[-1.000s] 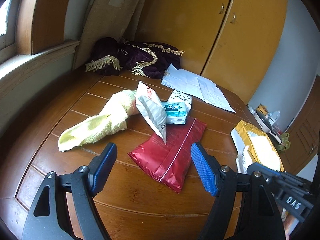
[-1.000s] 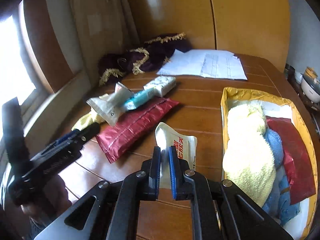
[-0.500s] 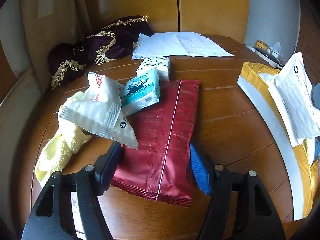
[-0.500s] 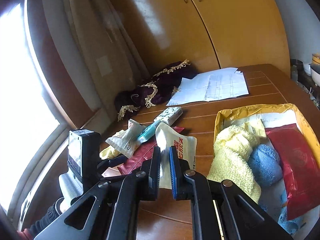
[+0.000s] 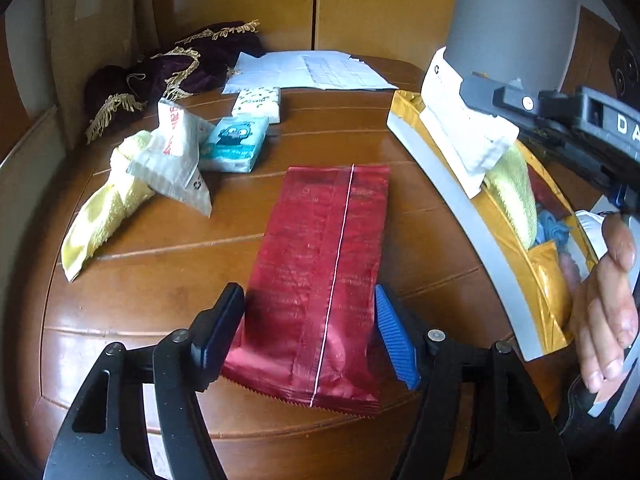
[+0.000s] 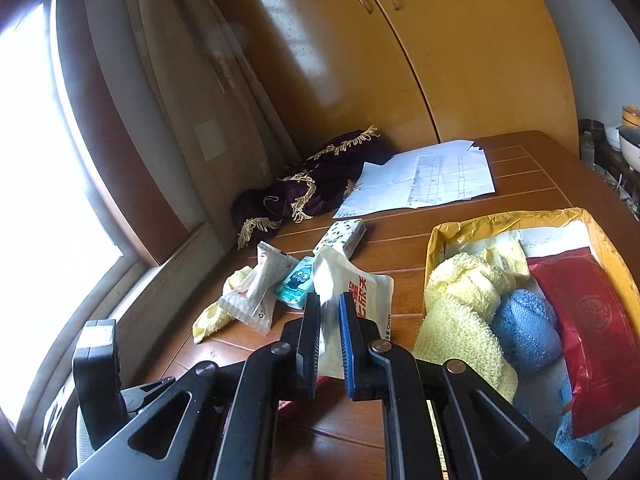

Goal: Organize soft objects
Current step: 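Close the left tool on the red foil packet while the right tool holds the white packet, then carry both packets into the box and open both tools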

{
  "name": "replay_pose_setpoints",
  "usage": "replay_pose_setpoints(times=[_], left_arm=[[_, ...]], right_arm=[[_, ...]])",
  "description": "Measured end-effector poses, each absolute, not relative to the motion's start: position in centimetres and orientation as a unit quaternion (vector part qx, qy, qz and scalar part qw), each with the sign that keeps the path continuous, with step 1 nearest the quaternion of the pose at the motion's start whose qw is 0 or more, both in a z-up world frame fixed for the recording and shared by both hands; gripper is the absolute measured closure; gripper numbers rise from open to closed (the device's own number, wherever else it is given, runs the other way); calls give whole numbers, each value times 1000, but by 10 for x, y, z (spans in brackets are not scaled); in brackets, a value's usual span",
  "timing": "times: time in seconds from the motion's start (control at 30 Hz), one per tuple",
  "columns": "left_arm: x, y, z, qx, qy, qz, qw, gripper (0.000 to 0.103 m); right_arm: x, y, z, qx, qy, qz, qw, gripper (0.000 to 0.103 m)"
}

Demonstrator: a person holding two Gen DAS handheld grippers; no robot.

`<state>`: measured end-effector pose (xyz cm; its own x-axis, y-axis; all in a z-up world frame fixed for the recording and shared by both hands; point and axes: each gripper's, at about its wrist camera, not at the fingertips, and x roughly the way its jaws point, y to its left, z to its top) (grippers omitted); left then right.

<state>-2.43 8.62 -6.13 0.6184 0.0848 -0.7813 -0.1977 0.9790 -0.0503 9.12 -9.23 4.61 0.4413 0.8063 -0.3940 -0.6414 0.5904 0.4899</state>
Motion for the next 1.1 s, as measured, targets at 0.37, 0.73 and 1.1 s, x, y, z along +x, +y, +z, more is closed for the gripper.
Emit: replay_pose_setpoints(times=[0.37, 0.73, 1.1], left_arm=[[6, 80, -77, -57, 442, 102, 889, 35], [6, 95, -64, -153, 435, 43, 886, 51], [27, 35, 28, -148, 345, -35, 926, 53]], right_arm=[[104, -138, 63, 195, 295, 412, 840, 93], [169, -189, 91, 184, 296, 338, 874, 93], [215, -183, 29, 170, 403, 249, 864, 93]])
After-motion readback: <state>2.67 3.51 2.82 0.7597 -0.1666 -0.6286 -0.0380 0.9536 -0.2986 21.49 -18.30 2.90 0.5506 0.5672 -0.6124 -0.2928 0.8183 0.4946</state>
